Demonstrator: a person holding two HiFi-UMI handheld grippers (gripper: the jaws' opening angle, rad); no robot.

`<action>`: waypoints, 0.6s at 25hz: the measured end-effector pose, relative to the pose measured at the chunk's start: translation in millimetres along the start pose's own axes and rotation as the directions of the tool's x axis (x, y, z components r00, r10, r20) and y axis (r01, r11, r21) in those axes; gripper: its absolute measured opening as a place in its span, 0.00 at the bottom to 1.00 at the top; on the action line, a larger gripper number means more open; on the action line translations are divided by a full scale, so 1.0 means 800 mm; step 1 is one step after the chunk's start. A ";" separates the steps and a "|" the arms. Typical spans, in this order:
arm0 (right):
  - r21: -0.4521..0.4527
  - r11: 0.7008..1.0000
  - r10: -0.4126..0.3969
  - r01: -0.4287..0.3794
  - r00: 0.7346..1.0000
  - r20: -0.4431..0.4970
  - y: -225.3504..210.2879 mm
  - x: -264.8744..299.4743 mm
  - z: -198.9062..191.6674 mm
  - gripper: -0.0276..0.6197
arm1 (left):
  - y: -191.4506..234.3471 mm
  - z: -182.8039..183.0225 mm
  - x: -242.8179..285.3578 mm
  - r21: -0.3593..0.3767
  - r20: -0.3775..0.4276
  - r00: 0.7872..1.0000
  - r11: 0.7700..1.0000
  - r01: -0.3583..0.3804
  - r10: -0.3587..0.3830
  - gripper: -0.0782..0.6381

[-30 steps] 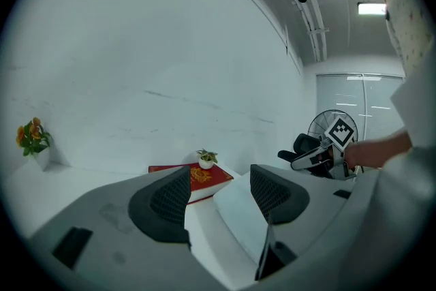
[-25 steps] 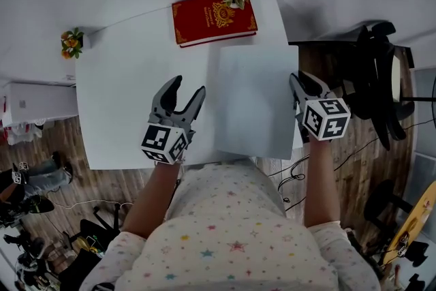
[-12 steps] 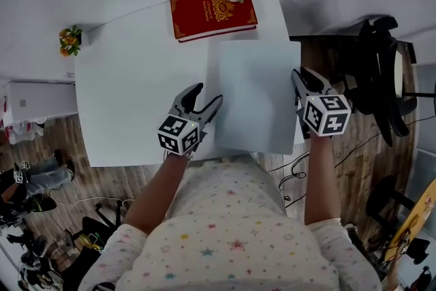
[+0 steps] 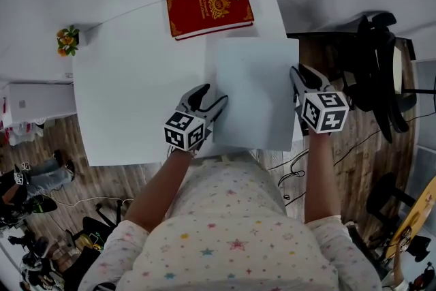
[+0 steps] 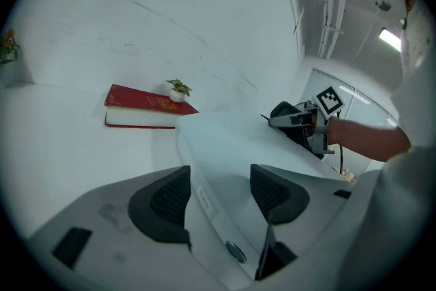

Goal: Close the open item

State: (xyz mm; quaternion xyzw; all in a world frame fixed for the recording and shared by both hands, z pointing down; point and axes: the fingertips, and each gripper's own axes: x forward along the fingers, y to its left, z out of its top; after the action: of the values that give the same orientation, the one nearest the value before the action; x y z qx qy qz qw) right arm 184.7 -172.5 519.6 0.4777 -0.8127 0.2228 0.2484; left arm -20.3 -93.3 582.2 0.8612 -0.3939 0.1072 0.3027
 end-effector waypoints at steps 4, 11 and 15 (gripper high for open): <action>0.002 1.000 -0.002 0.002 1.000 0.005 -0.001 -0.001 0.000 0.18 | -0.004 0.002 -0.001 0.013 0.002 1.000 1.000 -0.011 0.011 0.48; 0.001 1.000 -0.015 0.015 1.000 0.008 -0.007 -0.001 -0.002 0.18 | -0.016 -0.001 0.007 0.046 -0.034 0.999 0.999 0.009 -0.008 0.43; 0.012 1.000 -0.024 0.024 1.000 0.009 -0.010 0.000 -0.005 0.18 | -0.020 -0.003 0.012 0.084 -0.060 0.998 0.996 0.011 -0.006 0.40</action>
State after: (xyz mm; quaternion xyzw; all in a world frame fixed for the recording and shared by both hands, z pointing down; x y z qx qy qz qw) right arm 192.7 -173.9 523.4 0.4900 -0.8066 0.2226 0.2444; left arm -1.9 -90.0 581.5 0.8712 -0.3761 0.1482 0.2784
